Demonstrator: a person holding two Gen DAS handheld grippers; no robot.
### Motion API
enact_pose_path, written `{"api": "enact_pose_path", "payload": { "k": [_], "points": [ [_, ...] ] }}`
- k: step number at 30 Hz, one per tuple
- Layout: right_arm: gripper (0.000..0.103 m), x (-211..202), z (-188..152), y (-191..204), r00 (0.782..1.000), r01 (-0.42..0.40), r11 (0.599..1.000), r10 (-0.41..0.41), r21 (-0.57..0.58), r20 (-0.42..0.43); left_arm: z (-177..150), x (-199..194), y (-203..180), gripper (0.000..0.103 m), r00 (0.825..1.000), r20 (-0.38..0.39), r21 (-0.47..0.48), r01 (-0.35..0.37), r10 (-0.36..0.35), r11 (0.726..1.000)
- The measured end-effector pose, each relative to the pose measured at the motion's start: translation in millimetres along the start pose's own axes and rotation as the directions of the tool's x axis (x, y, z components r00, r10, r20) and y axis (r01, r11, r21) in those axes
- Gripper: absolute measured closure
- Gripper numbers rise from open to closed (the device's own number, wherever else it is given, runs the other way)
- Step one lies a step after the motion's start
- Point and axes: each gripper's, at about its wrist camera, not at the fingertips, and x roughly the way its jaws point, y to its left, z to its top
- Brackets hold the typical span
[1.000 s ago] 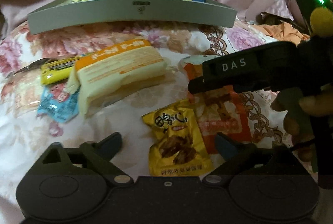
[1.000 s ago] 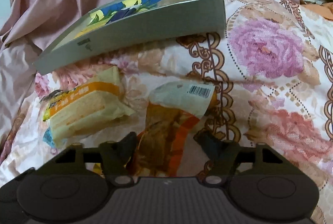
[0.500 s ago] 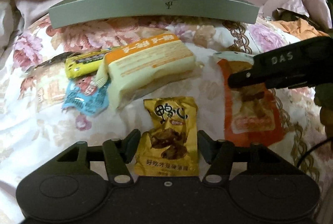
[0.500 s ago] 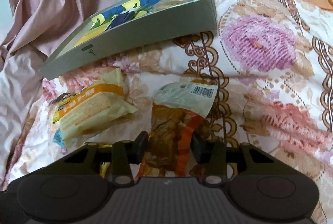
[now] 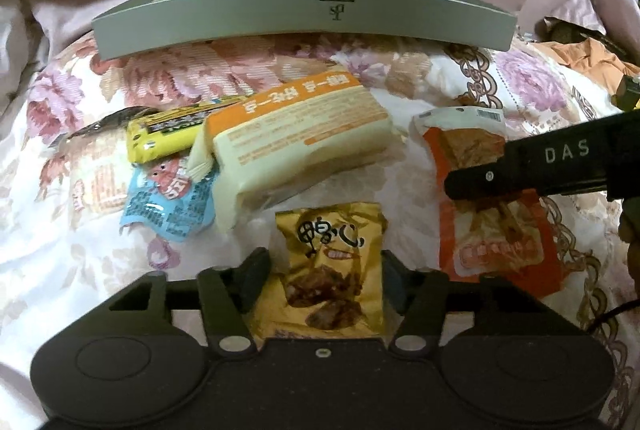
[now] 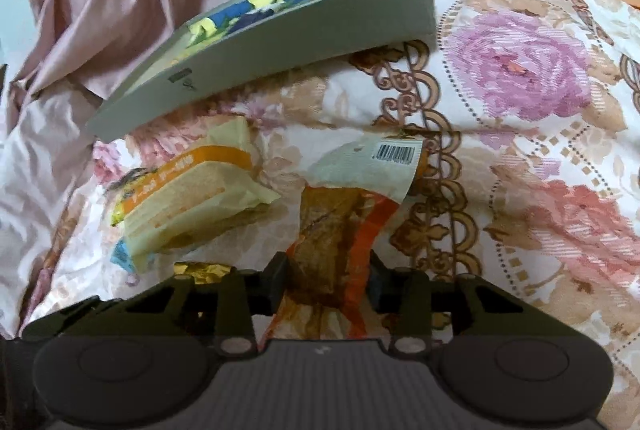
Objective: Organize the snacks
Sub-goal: 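Lift the gold bag with the left tool while the right tool carries the orange packet toward the tray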
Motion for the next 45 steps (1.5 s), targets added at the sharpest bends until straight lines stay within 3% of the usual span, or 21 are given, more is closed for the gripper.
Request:
{"api": "enact_pose_path", "payload": {
  "k": [6,12,16,20,24,31,45],
  "points": [
    [0.079,-9.3,-0.2,8.9,0.995,-0.082,0.996,0.084,-0.036,0.045,-14.3,-15.3,4.4,0.047,1.0,0.014,-0.029,-0.01,0.01,1.0],
    [0.075,3.9,-0.2,5.0,0.986,-0.167,0.986,0.167,0.031,0.001,-21.2,-21.4,5.1,0.046,1.0,0.009,-0.038,-0.009,0.009,0.999],
    [0.081,13.5,-3.6,2.3,0.989,-0.147,0.987,0.148,0.058,-0.014,-16.9,-18.2,6.9,0.046,1.0,-0.017,-0.061,-0.008,0.007,0.998],
    [0.087,5.1,-6.3,6.8,0.99,-0.138,0.99,0.138,0.022,0.017,-16.7,-21.7,5.3,0.052,1.0,-0.019,-0.068,-0.026,0.025,0.997],
    [0.089,-2.6,-10.4,14.1,0.991,-0.126,0.991,0.128,-0.039,0.033,-19.6,-28.9,5.0,0.055,0.999,-0.018,-0.087,-0.037,0.035,0.996],
    [0.089,-20.5,-18.8,12.6,0.986,-0.16,0.987,0.16,-0.01,0.04,-24.3,-42.3,2.7,0.056,0.999,-0.001,-0.096,-0.047,0.047,0.994],
    [0.089,-55.4,-19.3,17.4,0.969,-0.159,0.985,0.169,-0.068,0.182,-1.6,-83.6,-8.9,0.056,0.985,0.154,-0.122,-0.065,0.083,0.99]
  ]
}}
